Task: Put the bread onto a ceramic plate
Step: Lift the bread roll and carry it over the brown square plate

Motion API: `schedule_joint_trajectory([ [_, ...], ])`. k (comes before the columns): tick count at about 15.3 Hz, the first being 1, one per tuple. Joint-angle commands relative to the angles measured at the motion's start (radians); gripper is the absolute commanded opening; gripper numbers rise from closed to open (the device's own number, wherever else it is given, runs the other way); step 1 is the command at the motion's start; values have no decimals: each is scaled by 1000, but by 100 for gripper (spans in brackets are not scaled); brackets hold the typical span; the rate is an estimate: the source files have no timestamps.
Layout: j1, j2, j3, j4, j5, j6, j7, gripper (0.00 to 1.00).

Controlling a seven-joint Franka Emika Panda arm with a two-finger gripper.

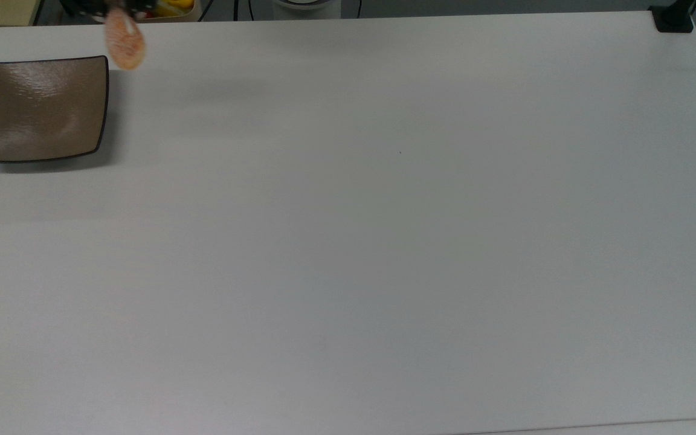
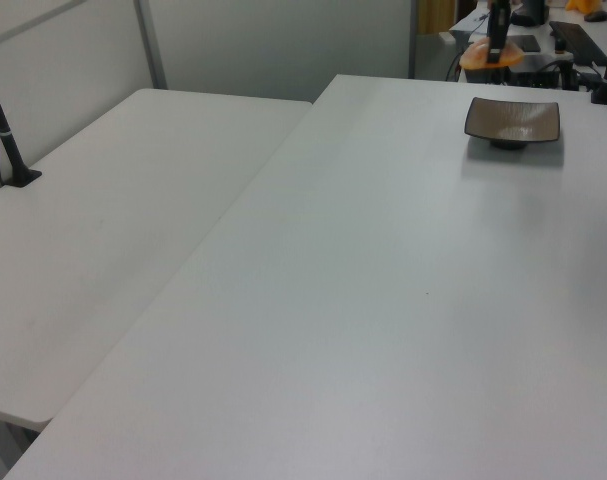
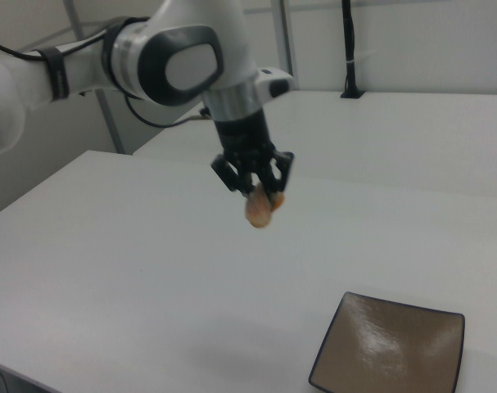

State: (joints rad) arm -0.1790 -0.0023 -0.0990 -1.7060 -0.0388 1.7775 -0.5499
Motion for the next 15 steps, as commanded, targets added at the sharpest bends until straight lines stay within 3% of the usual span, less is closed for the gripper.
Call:
schedule_joint_trajectory([
  [1, -121, 37, 8, -18, 19, 2, -154, 23],
  [5, -224, 82, 2, -52, 17, 84, -202, 24],
  [9, -261, 143, -5, -128, 13, 271, -211, 25],
  [15, -307, 268, -24, -148, 11, 493, -213, 25],
])
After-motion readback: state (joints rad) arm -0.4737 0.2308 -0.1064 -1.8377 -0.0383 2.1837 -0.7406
